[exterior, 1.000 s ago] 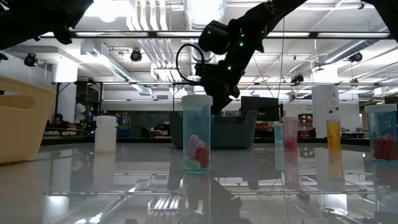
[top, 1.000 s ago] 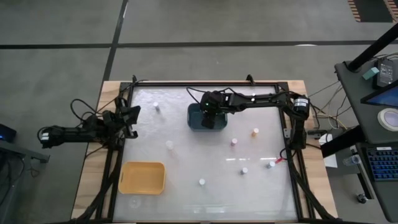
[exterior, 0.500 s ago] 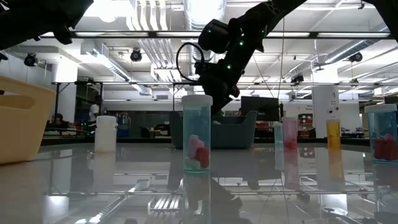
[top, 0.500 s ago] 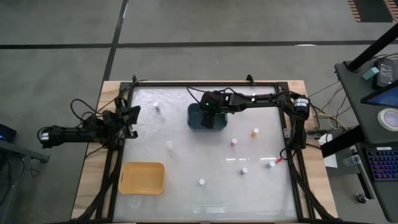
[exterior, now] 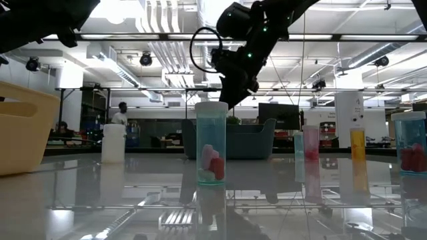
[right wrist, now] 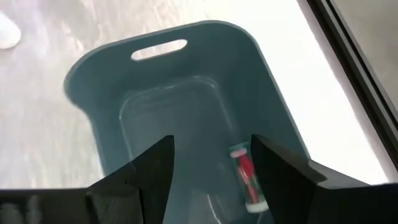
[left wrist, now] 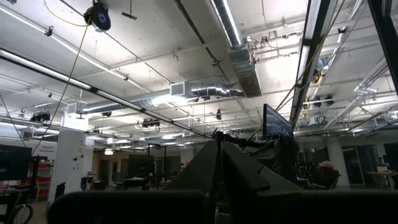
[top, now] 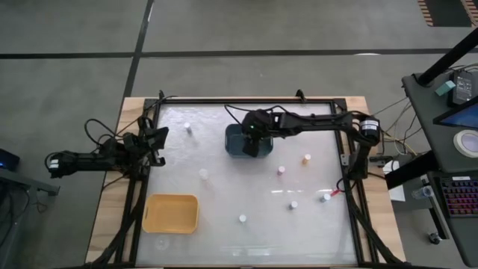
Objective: Pick and place medicine bottles into bin by pill shape (circle, oval)
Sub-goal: Put the white tablet bottle into the yellow bin
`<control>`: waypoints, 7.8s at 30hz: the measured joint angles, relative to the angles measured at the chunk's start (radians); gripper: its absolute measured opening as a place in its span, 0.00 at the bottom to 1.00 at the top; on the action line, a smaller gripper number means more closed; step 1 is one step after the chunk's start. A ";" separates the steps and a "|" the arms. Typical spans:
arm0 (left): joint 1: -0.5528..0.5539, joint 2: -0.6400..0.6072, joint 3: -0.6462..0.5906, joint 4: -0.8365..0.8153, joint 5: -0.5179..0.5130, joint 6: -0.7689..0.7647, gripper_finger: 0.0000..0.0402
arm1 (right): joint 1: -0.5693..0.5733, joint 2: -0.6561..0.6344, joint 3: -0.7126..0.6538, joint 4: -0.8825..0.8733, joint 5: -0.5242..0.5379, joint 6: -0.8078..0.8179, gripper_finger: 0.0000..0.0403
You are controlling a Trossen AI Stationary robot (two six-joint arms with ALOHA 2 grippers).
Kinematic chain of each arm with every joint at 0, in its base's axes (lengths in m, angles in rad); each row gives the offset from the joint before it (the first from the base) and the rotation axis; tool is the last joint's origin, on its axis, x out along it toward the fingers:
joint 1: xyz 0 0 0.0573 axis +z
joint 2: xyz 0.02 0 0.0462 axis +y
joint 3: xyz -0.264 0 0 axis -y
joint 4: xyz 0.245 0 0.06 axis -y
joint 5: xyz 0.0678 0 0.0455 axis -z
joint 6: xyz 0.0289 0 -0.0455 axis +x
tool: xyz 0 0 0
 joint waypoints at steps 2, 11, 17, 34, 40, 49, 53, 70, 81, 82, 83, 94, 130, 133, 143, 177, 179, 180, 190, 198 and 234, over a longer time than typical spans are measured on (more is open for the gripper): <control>0.000 0.000 0.000 0.000 0.000 0.000 0.02 | 0.014 -0.013 -0.001 -0.013 0.000 0.002 0.51; 0.000 0.001 0.000 0.006 -0.003 -0.003 0.02 | 0.125 -0.073 -0.030 -0.025 -0.001 0.011 0.51; 0.000 0.001 0.000 0.006 -0.003 -0.009 0.02 | 0.203 -0.163 -0.112 0.020 -0.001 0.045 0.51; -0.001 0.149 0.070 0.005 0.016 -0.246 0.02 | 0.292 -0.527 -0.601 0.519 -0.001 -0.026 0.51; -0.003 0.286 0.136 0.004 0.017 -0.349 0.02 | 0.292 -0.639 -0.771 0.734 -0.002 -0.104 0.51; -0.040 0.504 0.280 0.005 0.024 -0.452 0.02 | 0.292 -0.837 -0.953 0.943 -0.056 -0.197 0.51; -0.073 0.602 0.354 -0.014 0.026 -0.453 0.02 | 0.292 -0.903 -1.005 1.000 -0.065 -0.224 0.51; -0.173 0.898 0.852 -0.898 -0.019 -0.813 0.02 | 0.292 -1.074 -1.107 0.999 -0.062 -0.226 0.51; -0.203 1.127 1.136 -1.614 0.034 -1.194 0.01 | 0.292 -1.071 -1.088 0.959 -0.062 -0.216 0.51; -0.203 1.141 1.144 -1.644 0.052 -1.228 0.01 | 0.292 -1.071 -1.088 0.960 -0.062 -0.216 0.51; -0.203 1.155 1.152 -1.674 0.072 -1.269 0.01 | 0.292 -1.071 -1.088 0.959 -0.062 -0.216 0.51; -0.197 1.265 1.149 -1.789 0.192 -1.530 0.02 | 0.292 -1.071 -1.089 0.954 -0.062 -0.228 0.51; -0.144 1.401 1.134 -1.867 0.116 -1.502 0.59 | 0.292 -1.071 -1.088 0.936 -0.061 -0.271 0.51; -0.144 1.408 1.117 -1.842 0.116 -1.502 0.59 | 0.292 -1.071 -1.089 0.936 -0.061 -0.271 0.51; -0.144 1.409 1.073 -1.762 0.117 -1.503 0.52 | 0.292 -1.071 -1.088 0.934 -0.061 -0.274 0.51; -0.295 1.376 1.464 -2.019 0.173 -1.397 0.31 | 0.292 -1.071 -1.089 0.927 -0.053 -0.281 0.51; -0.345 1.375 1.497 -2.029 0.187 -1.396 0.31 | 0.292 -1.071 -1.089 0.924 -0.053 -0.281 0.51; -0.371 1.375 1.508 -2.028 0.194 -1.396 0.31 | 0.292 -1.071 -1.089 0.924 -0.053 -0.281 0.51; -0.622 1.374 1.548 -2.098 0.233 -1.425 0.31 | 0.292 -1.071 -1.089 0.923 -0.053 -0.279 0.51; -0.780 1.369 1.528 -2.251 0.233 -1.597 0.31 | 0.292 -1.071 -1.089 0.923 -0.054 -0.271 0.51; -0.884 1.164 0.970 -1.995 0.193 -2.132 0.31 | 0.292 -1.071 -1.089 0.923 -0.054 -0.280 0.51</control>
